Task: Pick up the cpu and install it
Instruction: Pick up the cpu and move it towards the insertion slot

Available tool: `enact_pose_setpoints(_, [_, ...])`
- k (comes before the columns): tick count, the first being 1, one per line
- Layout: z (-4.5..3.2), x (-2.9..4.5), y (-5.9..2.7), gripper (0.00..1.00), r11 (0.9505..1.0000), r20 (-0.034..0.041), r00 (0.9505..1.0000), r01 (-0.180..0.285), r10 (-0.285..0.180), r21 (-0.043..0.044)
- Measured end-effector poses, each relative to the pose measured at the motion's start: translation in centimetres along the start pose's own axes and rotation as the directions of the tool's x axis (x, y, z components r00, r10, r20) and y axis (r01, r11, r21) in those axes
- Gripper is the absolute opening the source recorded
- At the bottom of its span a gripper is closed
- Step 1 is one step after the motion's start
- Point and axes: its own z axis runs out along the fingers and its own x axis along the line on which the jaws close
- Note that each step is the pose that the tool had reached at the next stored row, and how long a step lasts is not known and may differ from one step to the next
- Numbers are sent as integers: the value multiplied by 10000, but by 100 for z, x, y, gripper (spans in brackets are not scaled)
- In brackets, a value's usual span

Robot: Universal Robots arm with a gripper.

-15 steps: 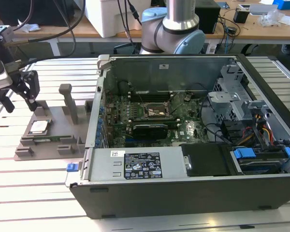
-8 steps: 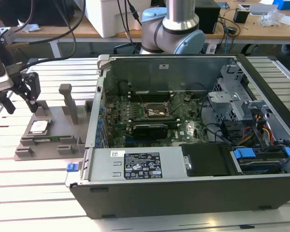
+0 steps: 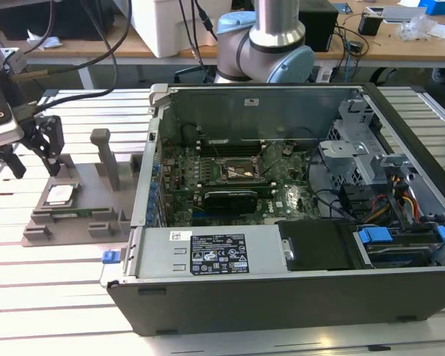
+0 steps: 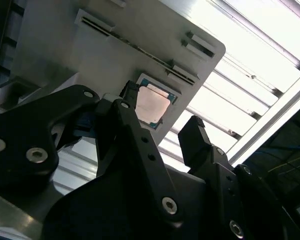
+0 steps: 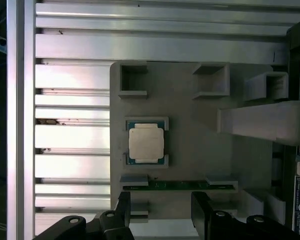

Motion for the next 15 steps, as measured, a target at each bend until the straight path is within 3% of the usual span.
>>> enact_pose_setpoints(2, [60, -4, 40, 60, 10000, -2, 10000, 25, -25, 28])
enact_pose_setpoints(3, [113, -4, 125, 60, 9999, 2, 9999, 103, -103, 29])
enact_pose_setpoints(4, [150, 5, 155, 60, 9998, 5, 9998, 182, -182, 27])
enact_pose_setpoints(7, [218, 25, 169, 60, 9992, 11, 9992, 399, -400, 21])
enact_pose_setpoints(15, [454, 55, 204, 60, 9992, 11, 9992, 400, -400, 21])
